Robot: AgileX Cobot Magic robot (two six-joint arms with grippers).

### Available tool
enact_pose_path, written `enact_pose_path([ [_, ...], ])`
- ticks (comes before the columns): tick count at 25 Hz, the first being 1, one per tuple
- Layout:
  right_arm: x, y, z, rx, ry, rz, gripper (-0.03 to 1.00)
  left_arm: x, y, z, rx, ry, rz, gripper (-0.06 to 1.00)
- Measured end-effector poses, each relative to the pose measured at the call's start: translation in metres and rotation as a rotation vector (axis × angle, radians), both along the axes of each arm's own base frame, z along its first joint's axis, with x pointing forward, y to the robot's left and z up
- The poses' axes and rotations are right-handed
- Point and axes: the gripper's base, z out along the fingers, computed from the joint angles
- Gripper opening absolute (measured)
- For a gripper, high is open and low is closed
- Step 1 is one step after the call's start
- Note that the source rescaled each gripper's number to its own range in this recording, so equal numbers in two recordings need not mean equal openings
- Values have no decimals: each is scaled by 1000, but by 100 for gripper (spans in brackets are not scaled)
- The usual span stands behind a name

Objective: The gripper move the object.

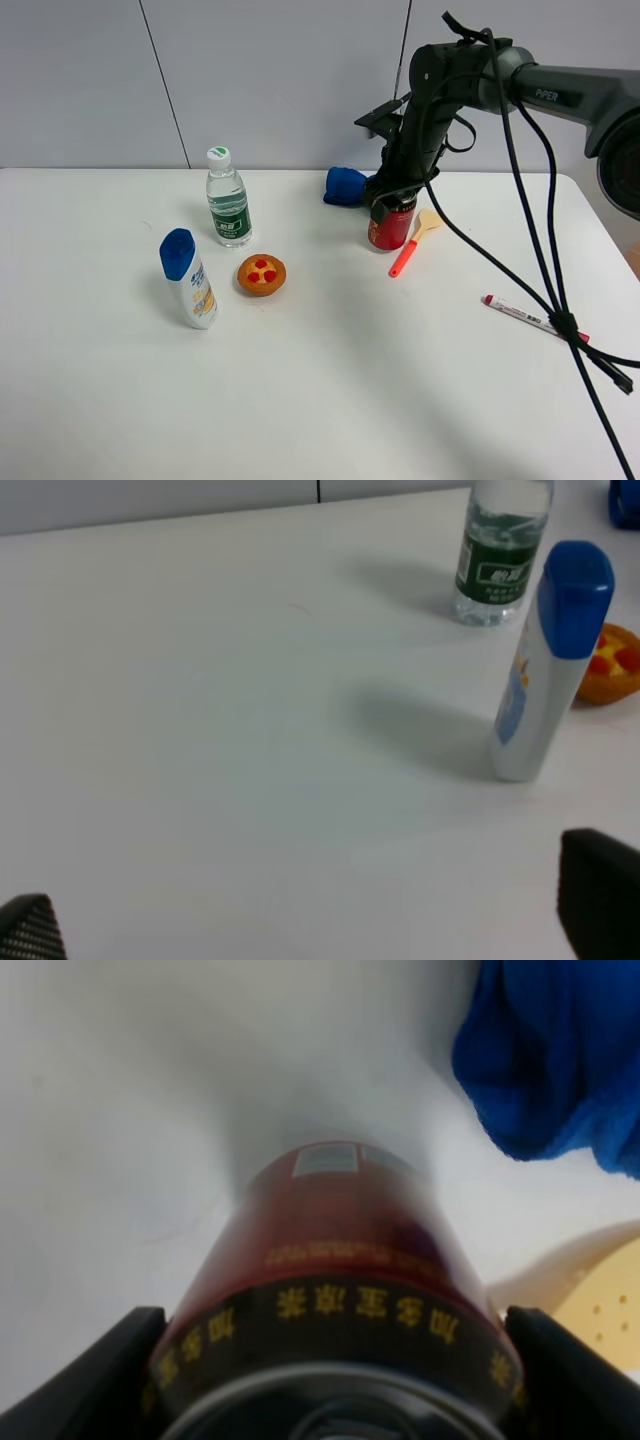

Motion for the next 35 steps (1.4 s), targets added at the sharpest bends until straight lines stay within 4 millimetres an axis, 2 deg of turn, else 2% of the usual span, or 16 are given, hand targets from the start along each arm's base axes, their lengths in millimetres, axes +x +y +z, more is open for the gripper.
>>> enact_pose_path([
  [4, 2, 1, -8, -6, 4, 20, 0, 0, 0, 0, 0, 0, 0, 100],
  [9, 4, 2, -8, 2, -28, 46, 1, 0, 0, 0, 0, 0, 0, 100],
  [10, 5, 2, -7, 1, -34, 55, 8, 0, 0, 0, 0, 0, 0, 100],
  [13, 6, 3, -5, 4, -46, 60, 57, 0, 0, 0, 0, 0, 0, 100],
  [14, 5, 4, -5, 5, -46, 61, 69, 0, 0, 0, 0, 0, 0, 100],
  [15, 5, 5, -5, 6, -47, 61, 75, 0, 0, 0, 0, 0, 0, 100],
  [17, 4, 9, -5, 7, -45, 65, 81, 0, 0, 0, 0, 0, 0, 100],
  [21, -1, 14, 6, 23, -52, 70, 83, 0, 0, 0, 0, 0, 0, 100],
  [24, -6, 13, 34, 52, -102, 68, 84, 0, 0, 0, 0, 0, 0, 100],
  [28, -22, 7, 95, 93, -228, 82, 85, 0, 0, 0, 0, 0, 0, 100],
  [35, -72, -15, 199, 141, -454, 116, 85, 0, 0, 0, 0, 0, 0, 100],
])
